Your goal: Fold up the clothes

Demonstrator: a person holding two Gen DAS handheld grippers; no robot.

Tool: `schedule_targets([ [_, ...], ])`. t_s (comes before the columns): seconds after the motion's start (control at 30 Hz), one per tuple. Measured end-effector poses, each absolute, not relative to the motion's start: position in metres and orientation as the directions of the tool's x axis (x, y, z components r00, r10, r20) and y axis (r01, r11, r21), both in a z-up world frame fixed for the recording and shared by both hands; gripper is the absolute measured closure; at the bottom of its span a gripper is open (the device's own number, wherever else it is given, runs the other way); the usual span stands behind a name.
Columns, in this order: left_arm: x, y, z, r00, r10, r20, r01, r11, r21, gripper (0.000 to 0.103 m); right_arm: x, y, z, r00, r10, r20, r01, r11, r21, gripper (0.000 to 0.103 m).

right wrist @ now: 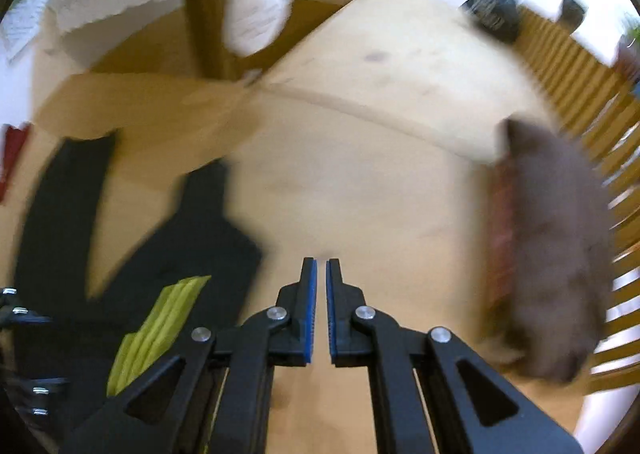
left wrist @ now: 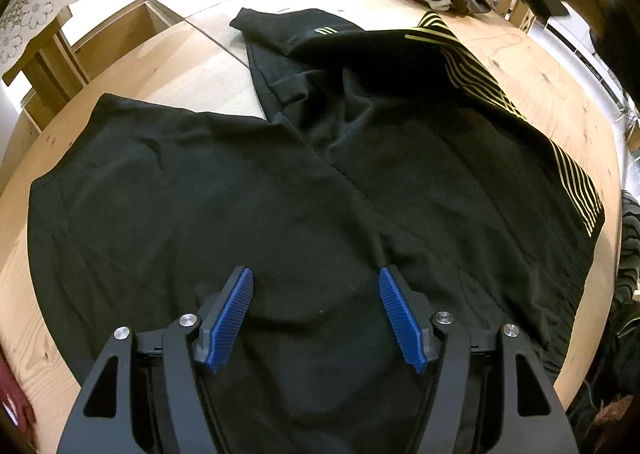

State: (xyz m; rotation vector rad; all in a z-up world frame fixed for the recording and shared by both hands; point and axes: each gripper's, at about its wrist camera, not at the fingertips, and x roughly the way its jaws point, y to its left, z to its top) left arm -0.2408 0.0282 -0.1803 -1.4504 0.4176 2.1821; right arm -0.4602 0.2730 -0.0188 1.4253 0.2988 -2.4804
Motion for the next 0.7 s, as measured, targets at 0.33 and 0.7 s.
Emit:
schedule_targets([
  [0.33, -0.243, 0.039, -0.182, -0.312, 0.212, -0.926, -0.55, -0.835, -0.005, 0.033, -0.467, 0.232, -0.067, -0.25, -0.308, -0.918, 0.351, -0.913, 0.21, 0.071],
  [0.7, -0.242, 0.038, -0.183, -0.315, 0.219, -0.924, -0.559, -0.829, -0.006, 0.032, -0.469, 0.22, -0.093, -0.232, -0.318, -0.919, 0.336, -0.913, 0.231, 0.097],
])
